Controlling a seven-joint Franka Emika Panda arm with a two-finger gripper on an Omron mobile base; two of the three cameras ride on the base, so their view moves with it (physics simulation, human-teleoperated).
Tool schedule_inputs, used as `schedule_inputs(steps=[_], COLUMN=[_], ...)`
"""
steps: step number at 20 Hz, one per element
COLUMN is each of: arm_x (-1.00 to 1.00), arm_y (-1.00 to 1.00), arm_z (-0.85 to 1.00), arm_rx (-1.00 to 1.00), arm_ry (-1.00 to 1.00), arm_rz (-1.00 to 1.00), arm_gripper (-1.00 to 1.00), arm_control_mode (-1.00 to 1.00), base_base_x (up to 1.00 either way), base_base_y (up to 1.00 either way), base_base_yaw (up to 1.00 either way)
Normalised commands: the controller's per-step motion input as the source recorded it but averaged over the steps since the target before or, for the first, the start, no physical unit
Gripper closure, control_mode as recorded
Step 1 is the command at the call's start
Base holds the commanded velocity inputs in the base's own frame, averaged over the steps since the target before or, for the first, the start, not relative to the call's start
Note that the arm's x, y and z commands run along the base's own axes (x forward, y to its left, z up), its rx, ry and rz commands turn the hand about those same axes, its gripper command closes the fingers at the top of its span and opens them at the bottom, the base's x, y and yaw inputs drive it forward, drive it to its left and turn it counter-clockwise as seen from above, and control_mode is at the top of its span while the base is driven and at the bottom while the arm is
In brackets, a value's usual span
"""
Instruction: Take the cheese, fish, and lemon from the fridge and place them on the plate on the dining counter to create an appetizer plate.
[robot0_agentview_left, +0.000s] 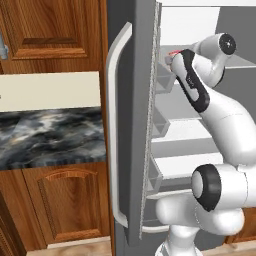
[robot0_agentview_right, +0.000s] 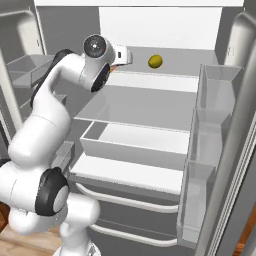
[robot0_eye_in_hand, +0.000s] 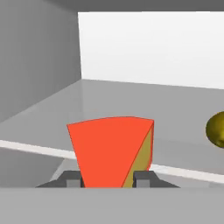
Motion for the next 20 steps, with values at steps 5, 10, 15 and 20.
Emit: schedule_inputs(steps=[5,10,15,20], arm_x=[-1.00,-1.00,-1.00,-1.00], arm_y=[-0.09,-0.01,-0.07,0.00], arm_z=[0.03,0.00,-0.05,-0.24], arm_rx=[0.00,0.00,0.00,0.02], arm_ry=[0.08,0.09,0.12,0.12], arm_rz=[-0.15,-0.14,-0.11,-0.03], arm_gripper=[1.00,1.00,1.00,1.00], arm_control_mode=[-1.00,-1.00,-1.00,-1.00], base_base_x=[0.00,0.00,0.00,0.00], base_base_y=[0.00,0.00,0.00,0.00], base_base_yaw=[0.00,0.00,0.00,0.00])
